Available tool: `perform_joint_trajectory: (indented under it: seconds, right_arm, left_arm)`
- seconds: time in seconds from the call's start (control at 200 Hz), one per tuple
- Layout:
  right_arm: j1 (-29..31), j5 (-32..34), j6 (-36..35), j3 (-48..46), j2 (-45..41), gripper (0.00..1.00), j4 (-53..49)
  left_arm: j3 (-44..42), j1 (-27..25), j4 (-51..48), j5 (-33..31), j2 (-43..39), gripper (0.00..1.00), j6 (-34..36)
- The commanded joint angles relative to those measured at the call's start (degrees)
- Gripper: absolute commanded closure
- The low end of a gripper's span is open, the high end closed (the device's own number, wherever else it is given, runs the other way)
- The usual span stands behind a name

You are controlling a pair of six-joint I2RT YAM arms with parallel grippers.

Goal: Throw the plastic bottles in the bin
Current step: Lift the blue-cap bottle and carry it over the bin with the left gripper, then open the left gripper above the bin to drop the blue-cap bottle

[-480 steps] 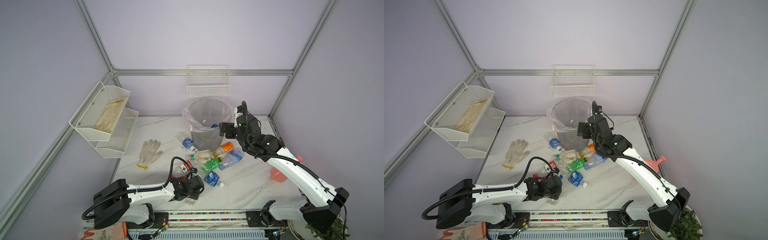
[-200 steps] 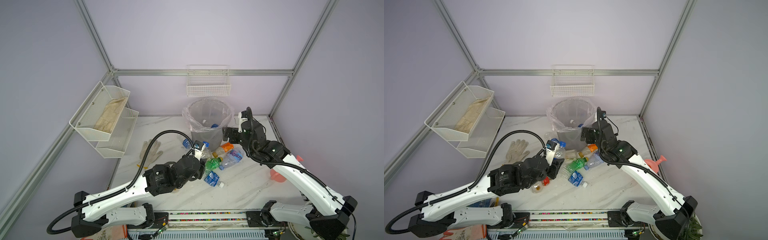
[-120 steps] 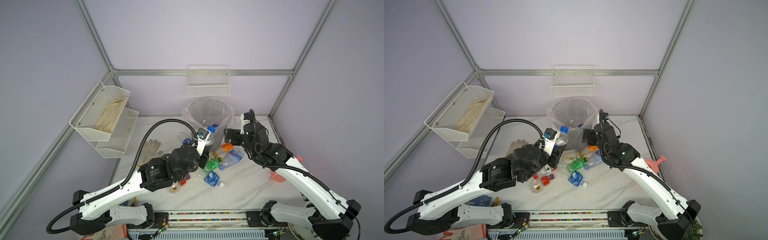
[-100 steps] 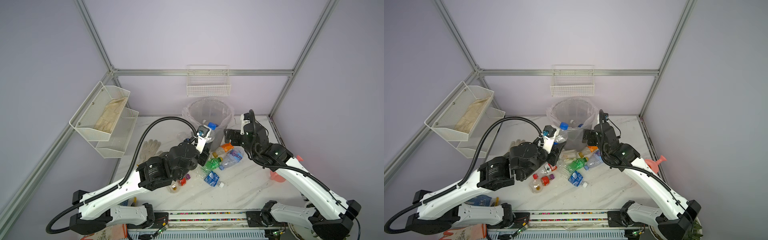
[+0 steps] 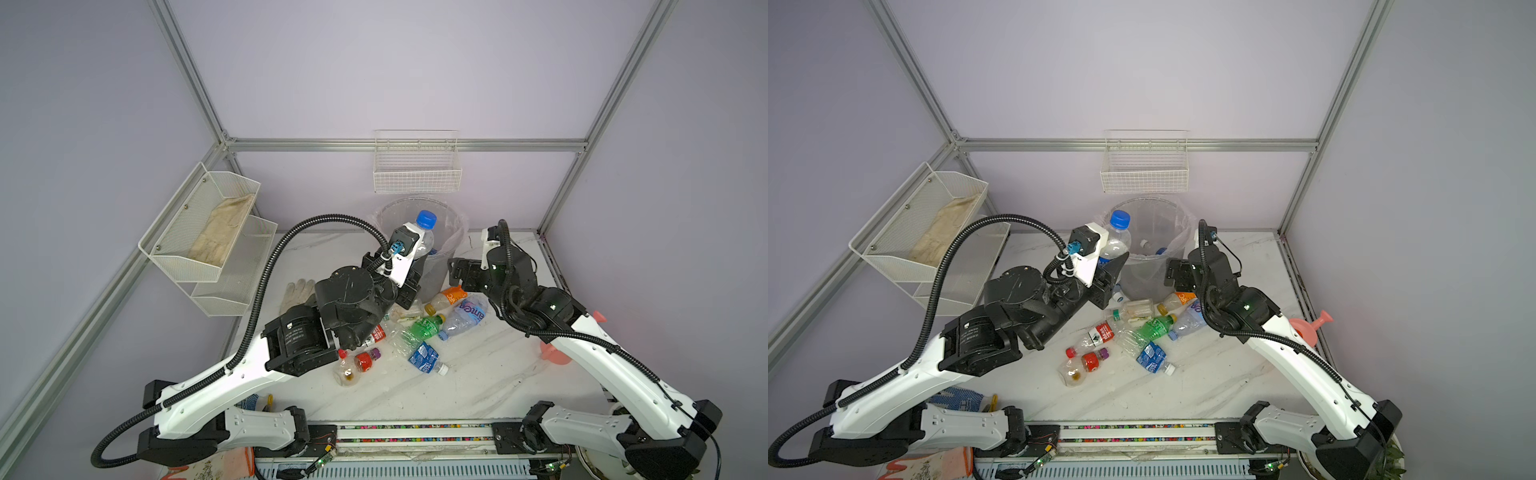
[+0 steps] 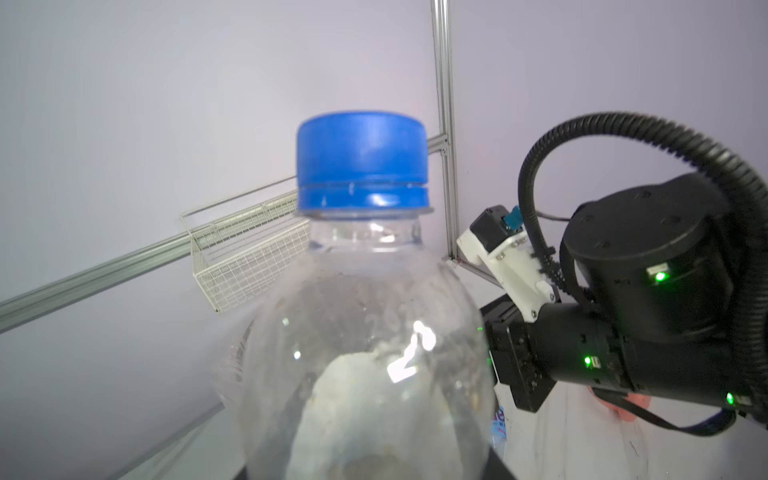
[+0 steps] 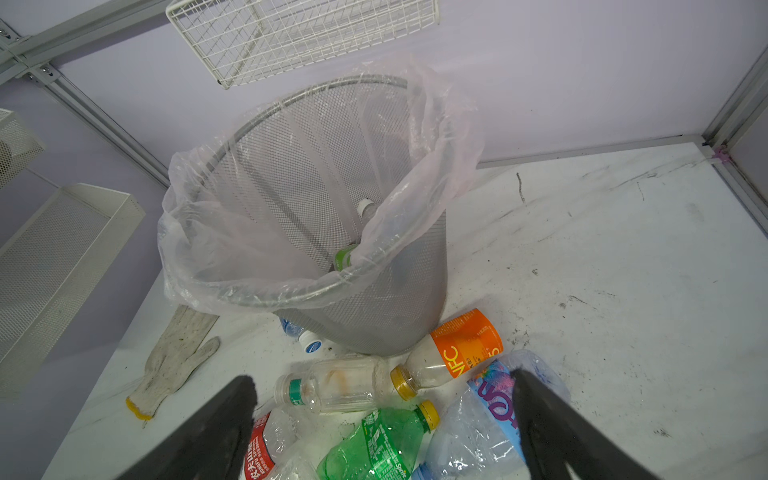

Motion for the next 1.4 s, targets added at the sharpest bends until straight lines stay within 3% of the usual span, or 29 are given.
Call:
perform_joint_trajectory:
  seconds: [0.0,0.435,0.665,1.01,1.285,1.315,1.33,1.35,1.375,1.395]
  right_arm:
    - [0.2,-0.2,0.6,-0.3,-0.5,0.03,-1.2]
    - [0.2,-0.3,0.4,-0.4,0.2,0.03,-0.9]
    - [0.2,-0.6,0.4,-0.5,0.5,0.03,-0.6]
    - [0.2,-0.4,0.4,-0.4,0.2,0.03,-1.0]
    - [0.2,-0.6,0.8,-0.3,-0.9,0.03,-1.4]
    - [0.2,-0.6,0.8,-0.3,-1.2,0.03,-1.5]
    - [0.2,-0.6,0.8,-0.3,-1.2,0.03,-1.5]
    - [0.2,-0.6,0.8,-0.2,-1.4,0.02,-1.6]
    - [0.2,-0.6,0.8,-0.2,-1.6,0.03,-1.7]
    - [0.2,-0.5,0.8,-0.1,-1.9,0.03,-1.9]
  left_arm:
    - [6.2,0.2,6.7,-0.2,-0.3,0.65,5.8]
    - [14.4,0.5,8.4,2.2,4.4,0.65,12.6]
    - [19.1,3.2,6.3,5.2,8.4,0.65,12.0]
    - [24.0,15.2,2.1,15.9,15.7,0.65,2.3]
    - [22.3,26.6,-2.0,25.3,24.4,0.65,-7.2]
    - [23.3,28.0,-4.1,26.9,26.1,0.62,-9.1]
    - [24.3,28.7,-5.5,27.7,26.8,0.55,-10.4]
    - [26.2,29.8,-8.0,29.1,28.3,0.43,-12.1]
    - [29.7,31.0,-11.5,31.3,30.2,0.17,-14.1]
    - [33.0,31.6,-15.1,32.5,31.6,0.05,-15.2]
